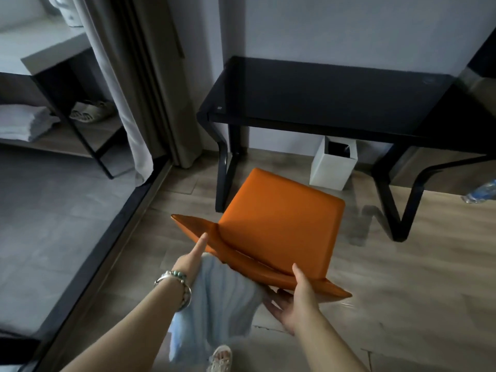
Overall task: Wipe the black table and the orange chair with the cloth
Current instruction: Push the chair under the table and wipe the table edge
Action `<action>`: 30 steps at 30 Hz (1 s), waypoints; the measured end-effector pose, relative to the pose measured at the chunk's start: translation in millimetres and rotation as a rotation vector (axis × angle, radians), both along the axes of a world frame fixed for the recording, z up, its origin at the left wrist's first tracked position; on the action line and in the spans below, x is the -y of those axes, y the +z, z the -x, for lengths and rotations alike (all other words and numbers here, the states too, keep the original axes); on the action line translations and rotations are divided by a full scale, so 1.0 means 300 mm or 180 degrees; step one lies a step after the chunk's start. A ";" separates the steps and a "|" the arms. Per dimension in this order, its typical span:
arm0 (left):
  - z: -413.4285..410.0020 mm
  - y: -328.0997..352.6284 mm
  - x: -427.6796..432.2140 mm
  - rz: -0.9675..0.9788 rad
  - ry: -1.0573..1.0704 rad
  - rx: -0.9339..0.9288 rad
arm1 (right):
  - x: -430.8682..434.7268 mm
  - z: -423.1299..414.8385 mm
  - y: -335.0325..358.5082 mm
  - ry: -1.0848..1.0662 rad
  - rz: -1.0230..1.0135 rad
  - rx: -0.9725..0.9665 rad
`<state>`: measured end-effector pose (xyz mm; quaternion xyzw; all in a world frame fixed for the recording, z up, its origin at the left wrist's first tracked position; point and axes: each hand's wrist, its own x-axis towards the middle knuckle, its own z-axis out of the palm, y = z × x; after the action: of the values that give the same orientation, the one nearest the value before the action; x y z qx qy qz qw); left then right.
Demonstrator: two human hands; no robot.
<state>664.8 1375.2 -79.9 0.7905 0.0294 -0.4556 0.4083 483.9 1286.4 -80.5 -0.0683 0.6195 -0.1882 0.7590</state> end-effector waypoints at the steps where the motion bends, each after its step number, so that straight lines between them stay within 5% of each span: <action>1: -0.017 -0.006 0.022 -0.0040 0.0088 -0.0058 | 0.002 -0.004 -0.005 -0.0026 0.0050 -0.0120; 11: -0.124 -0.073 0.114 -0.0033 -0.0111 -0.0283 | 0.001 -0.029 -0.088 -0.0313 0.0745 -0.0612; 30: -0.297 -0.044 0.458 0.0597 0.0289 -0.0420 | 0.386 -0.208 -0.079 -0.0188 0.1171 -0.0230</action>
<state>754.0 1237.8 -93.2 0.7149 0.0493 -0.4885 0.4979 546.4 1170.6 -104.2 -0.1945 0.6032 -0.3179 0.7051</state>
